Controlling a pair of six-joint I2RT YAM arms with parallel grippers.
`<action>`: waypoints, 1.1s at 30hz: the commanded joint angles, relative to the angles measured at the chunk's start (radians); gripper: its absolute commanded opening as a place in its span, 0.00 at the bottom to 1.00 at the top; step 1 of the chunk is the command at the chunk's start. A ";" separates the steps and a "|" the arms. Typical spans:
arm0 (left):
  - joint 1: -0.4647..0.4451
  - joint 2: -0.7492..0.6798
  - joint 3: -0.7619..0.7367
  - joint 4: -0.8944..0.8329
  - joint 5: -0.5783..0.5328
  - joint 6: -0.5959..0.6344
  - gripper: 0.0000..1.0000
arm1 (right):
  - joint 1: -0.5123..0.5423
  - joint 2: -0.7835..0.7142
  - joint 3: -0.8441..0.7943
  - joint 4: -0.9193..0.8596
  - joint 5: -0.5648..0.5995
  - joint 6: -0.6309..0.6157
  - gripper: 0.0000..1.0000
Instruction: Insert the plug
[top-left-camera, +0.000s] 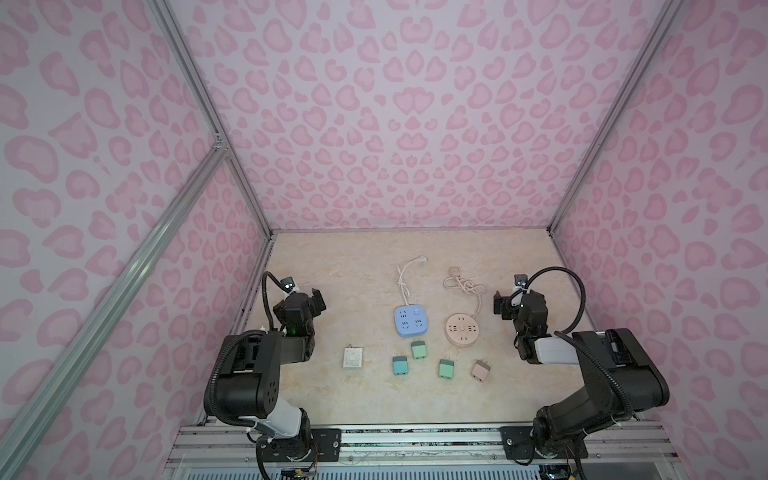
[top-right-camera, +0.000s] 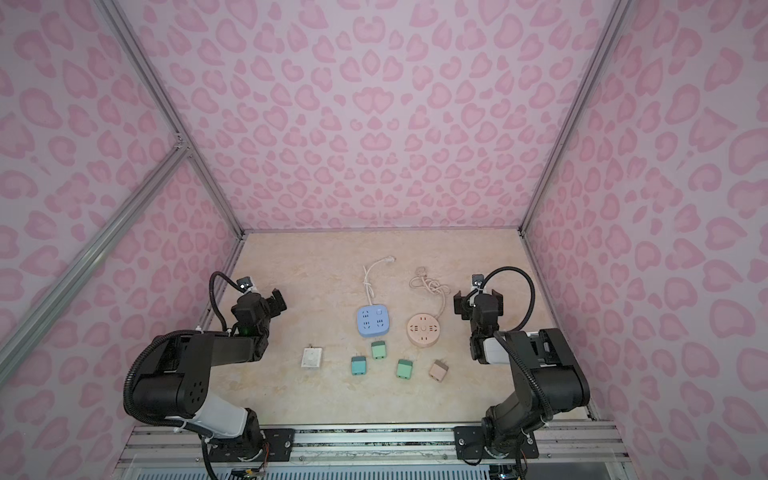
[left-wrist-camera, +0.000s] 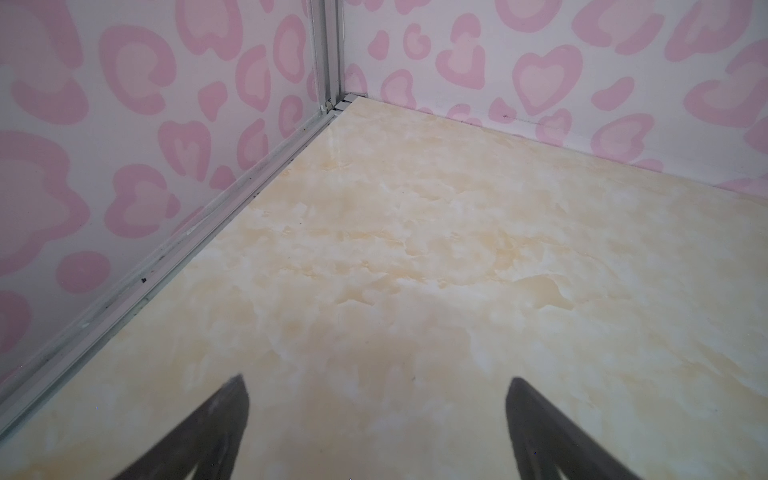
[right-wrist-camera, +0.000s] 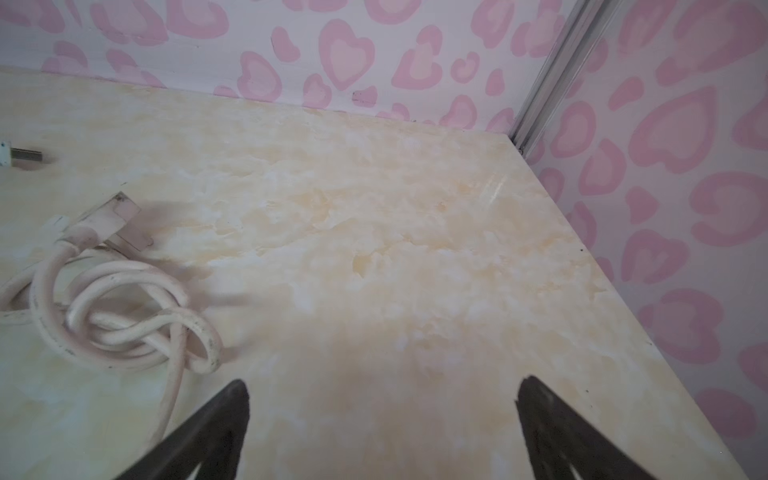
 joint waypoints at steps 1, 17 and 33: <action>0.000 -0.008 -0.003 0.025 0.002 0.004 0.98 | 0.001 0.002 -0.002 0.013 0.002 0.002 1.00; 0.003 -0.008 0.001 0.017 0.007 0.002 0.98 | 0.001 0.002 -0.003 0.012 0.001 0.003 1.00; -0.003 -0.013 -0.003 0.026 0.009 0.018 0.98 | 0.002 -0.004 -0.003 0.014 0.009 0.001 1.00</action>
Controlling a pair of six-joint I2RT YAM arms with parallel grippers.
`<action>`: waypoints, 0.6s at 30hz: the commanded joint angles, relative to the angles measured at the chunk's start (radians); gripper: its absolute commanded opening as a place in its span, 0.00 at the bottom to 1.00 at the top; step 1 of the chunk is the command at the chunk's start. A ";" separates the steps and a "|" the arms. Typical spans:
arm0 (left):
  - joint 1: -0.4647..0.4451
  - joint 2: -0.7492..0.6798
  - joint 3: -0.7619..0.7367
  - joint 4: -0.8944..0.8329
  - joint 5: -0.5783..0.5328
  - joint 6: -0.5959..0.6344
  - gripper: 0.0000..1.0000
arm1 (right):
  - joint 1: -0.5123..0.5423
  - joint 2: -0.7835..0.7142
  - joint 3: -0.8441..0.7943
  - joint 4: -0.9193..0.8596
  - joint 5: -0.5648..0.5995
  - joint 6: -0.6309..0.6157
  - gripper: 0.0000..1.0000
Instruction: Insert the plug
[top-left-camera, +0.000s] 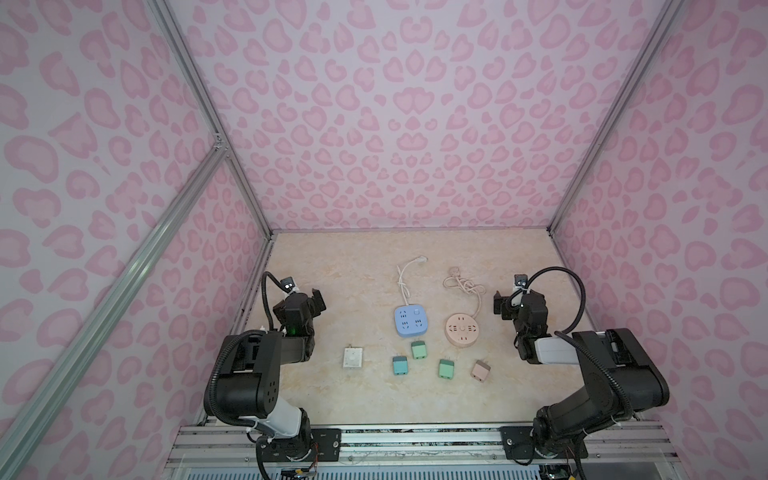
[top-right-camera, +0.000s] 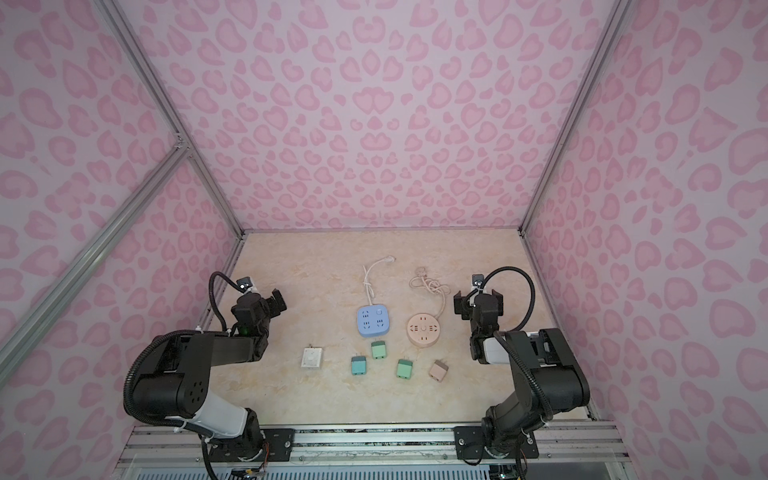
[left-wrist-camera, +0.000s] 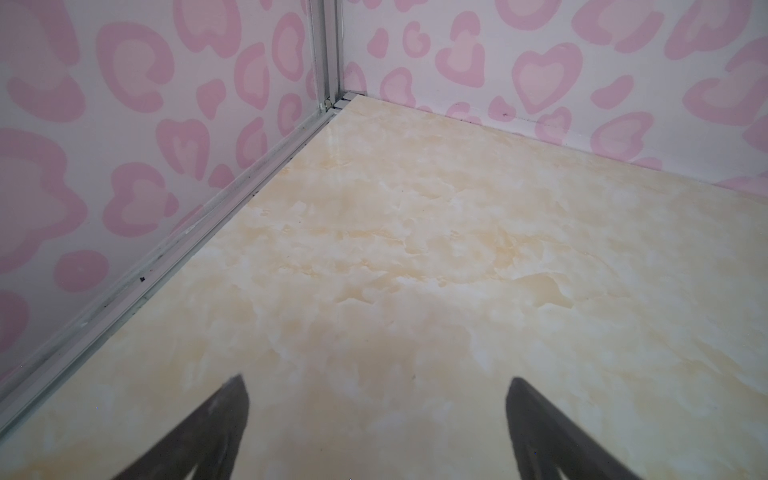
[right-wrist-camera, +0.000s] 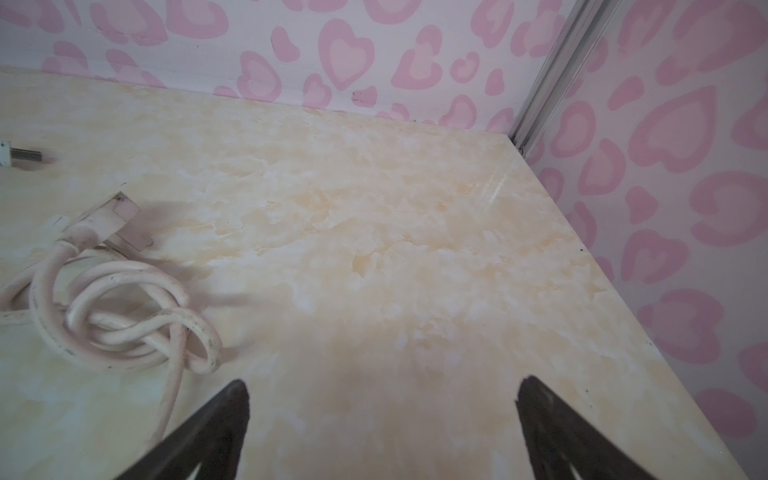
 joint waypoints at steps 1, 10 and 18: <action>-0.009 -0.030 0.019 -0.031 0.024 0.028 0.98 | 0.004 -0.018 0.007 -0.019 0.032 0.007 1.00; -0.131 -0.100 0.475 -0.752 -0.270 -0.134 0.98 | 0.099 -0.215 0.325 -0.739 0.278 0.113 0.99; -0.197 -0.268 0.526 -1.080 -0.031 -0.369 0.98 | 0.377 -0.370 0.453 -1.249 0.512 0.298 0.96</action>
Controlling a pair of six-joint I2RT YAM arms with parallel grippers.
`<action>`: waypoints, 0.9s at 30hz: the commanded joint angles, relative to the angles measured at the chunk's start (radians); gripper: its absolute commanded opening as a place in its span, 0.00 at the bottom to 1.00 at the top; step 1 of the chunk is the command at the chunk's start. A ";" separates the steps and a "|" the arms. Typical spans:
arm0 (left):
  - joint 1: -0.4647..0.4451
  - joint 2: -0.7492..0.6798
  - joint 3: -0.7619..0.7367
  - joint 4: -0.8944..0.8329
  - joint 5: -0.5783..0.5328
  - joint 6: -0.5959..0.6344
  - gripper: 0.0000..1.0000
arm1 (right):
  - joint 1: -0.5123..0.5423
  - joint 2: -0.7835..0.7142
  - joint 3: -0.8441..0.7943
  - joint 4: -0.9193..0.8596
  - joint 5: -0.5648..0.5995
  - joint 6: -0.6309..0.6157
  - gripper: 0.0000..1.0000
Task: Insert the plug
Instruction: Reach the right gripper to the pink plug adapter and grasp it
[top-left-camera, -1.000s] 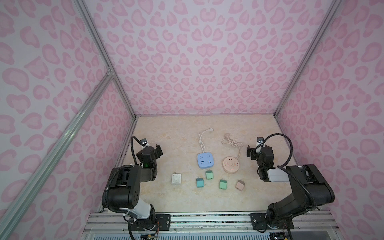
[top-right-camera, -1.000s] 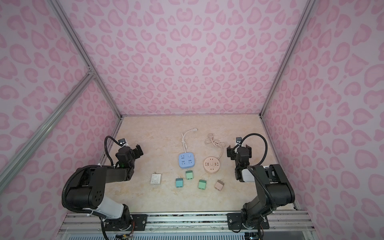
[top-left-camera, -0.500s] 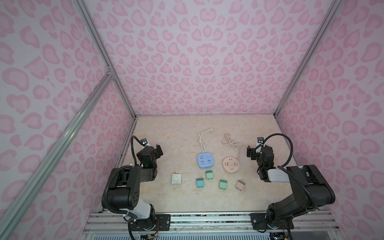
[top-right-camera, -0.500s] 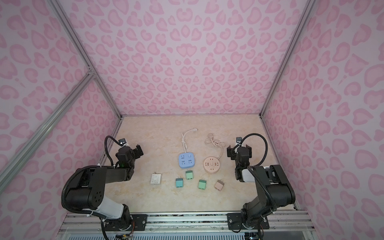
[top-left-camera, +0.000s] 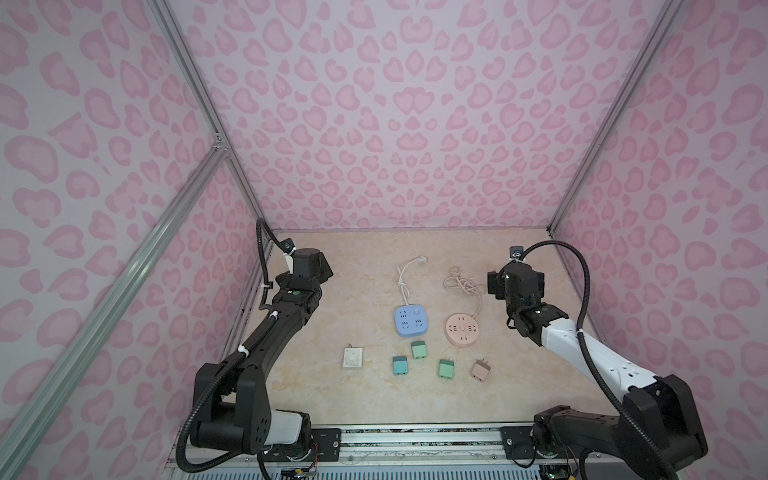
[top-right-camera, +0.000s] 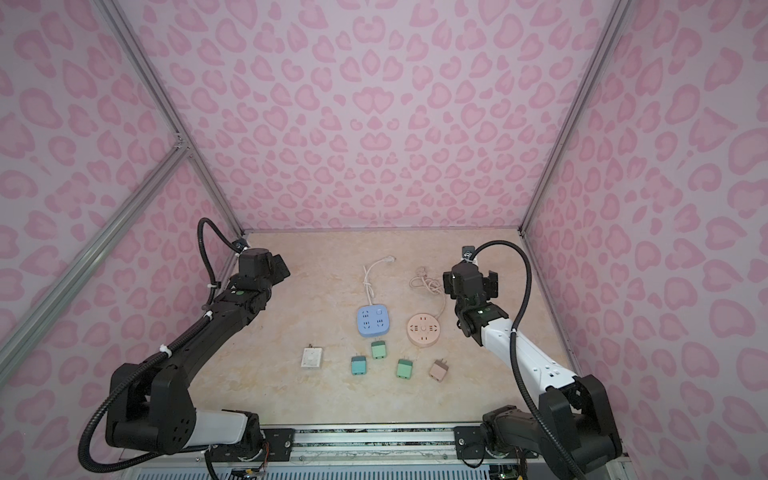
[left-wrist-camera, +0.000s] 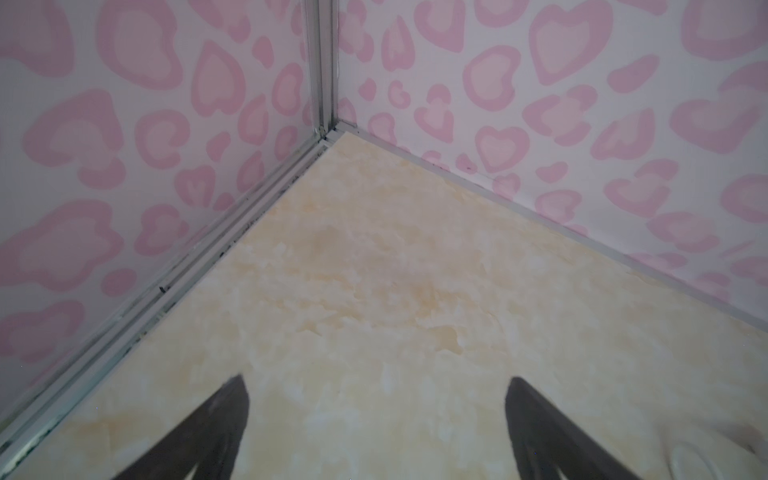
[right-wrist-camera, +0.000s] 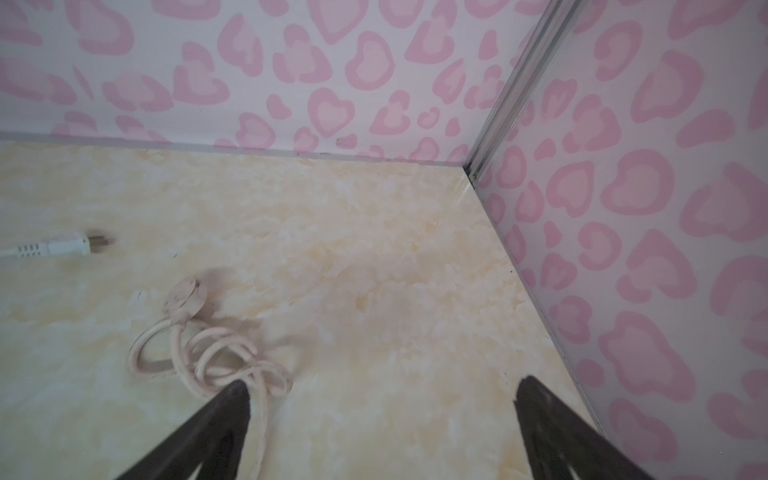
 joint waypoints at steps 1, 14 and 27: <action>-0.048 -0.084 0.004 -0.183 0.125 -0.116 0.99 | 0.116 -0.055 0.048 -0.388 0.154 0.159 0.95; -0.518 -0.205 -0.025 -0.359 0.260 -0.214 0.93 | 0.457 -0.240 0.004 -0.941 0.032 0.865 0.68; -0.624 -0.256 -0.139 -0.287 0.264 -0.309 0.90 | 0.570 -0.316 -0.232 -0.822 -0.126 1.168 0.63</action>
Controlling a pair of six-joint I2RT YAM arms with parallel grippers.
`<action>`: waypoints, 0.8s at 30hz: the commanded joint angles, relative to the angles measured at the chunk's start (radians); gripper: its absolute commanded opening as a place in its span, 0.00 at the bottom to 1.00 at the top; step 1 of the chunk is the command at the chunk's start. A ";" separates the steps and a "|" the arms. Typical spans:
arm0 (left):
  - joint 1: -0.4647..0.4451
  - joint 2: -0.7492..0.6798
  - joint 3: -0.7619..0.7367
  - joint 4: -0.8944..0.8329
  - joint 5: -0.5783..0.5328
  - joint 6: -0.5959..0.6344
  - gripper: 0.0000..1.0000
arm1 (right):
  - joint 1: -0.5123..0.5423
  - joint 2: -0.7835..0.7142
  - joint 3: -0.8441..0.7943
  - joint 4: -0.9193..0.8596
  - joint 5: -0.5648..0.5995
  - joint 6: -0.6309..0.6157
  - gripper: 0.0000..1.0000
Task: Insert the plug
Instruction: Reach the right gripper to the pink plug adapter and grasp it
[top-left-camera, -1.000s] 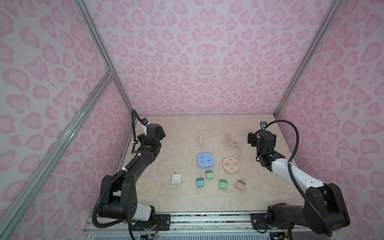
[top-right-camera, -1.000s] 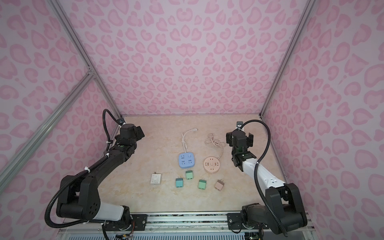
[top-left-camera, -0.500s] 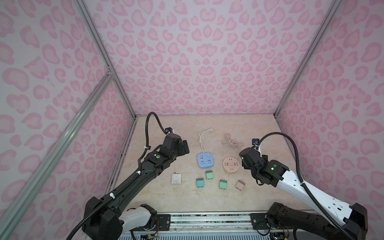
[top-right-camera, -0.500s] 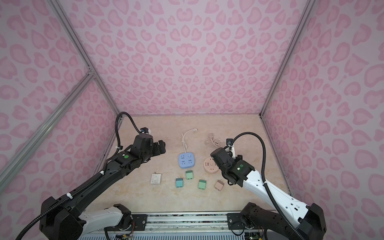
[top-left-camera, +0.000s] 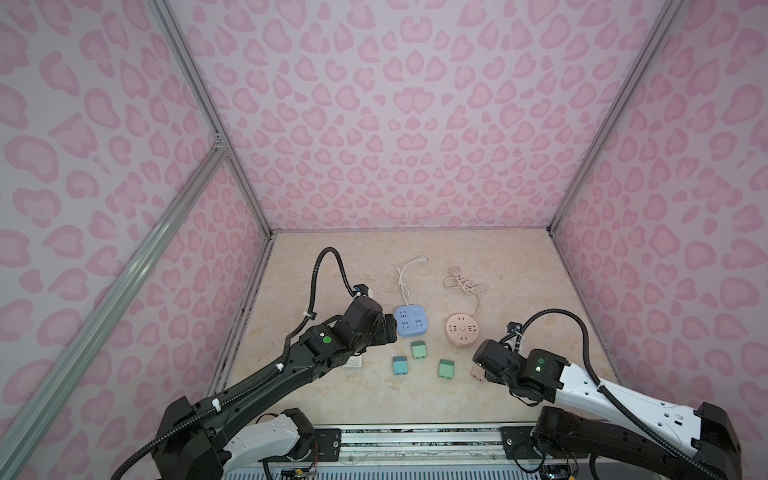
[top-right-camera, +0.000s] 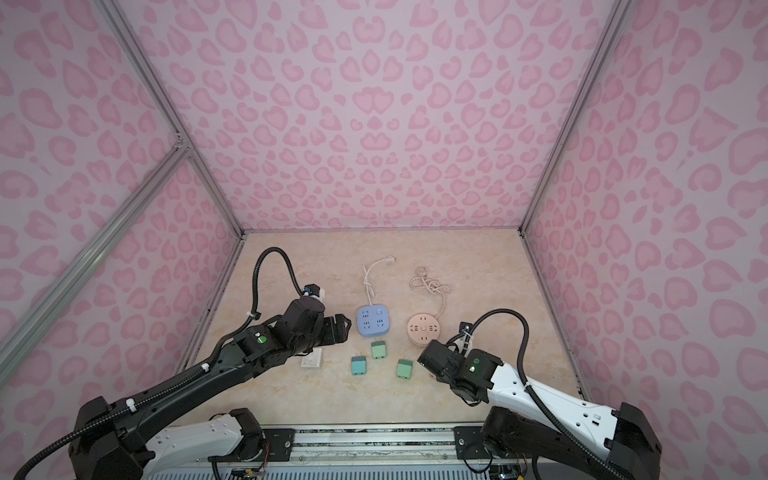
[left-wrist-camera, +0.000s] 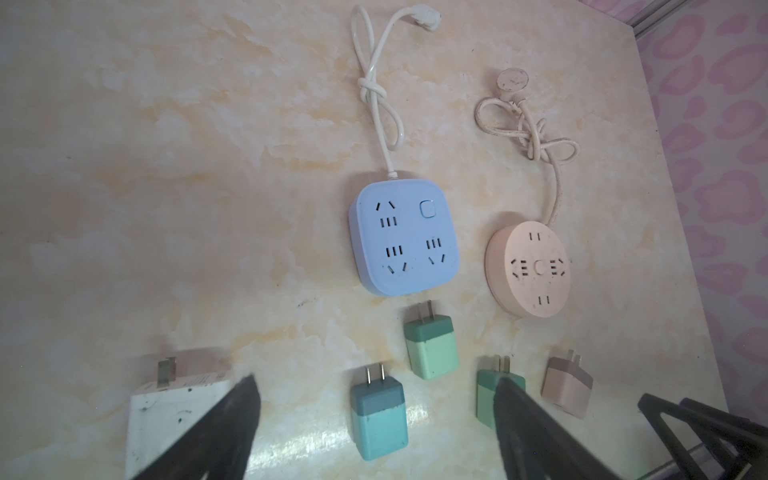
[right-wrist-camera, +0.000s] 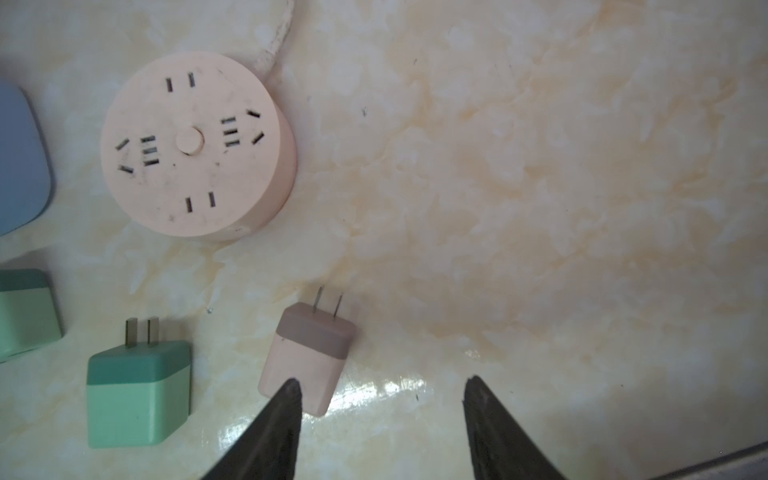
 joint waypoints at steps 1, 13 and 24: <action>-0.005 -0.012 -0.010 0.049 -0.007 -0.013 0.90 | 0.005 -0.028 -0.043 0.076 -0.022 0.106 0.63; -0.006 -0.004 0.012 0.030 -0.033 0.012 0.90 | -0.002 0.094 -0.028 0.187 -0.044 0.105 0.60; -0.008 0.005 0.021 0.011 -0.039 0.021 0.90 | -0.012 0.219 -0.043 0.290 -0.132 0.138 0.58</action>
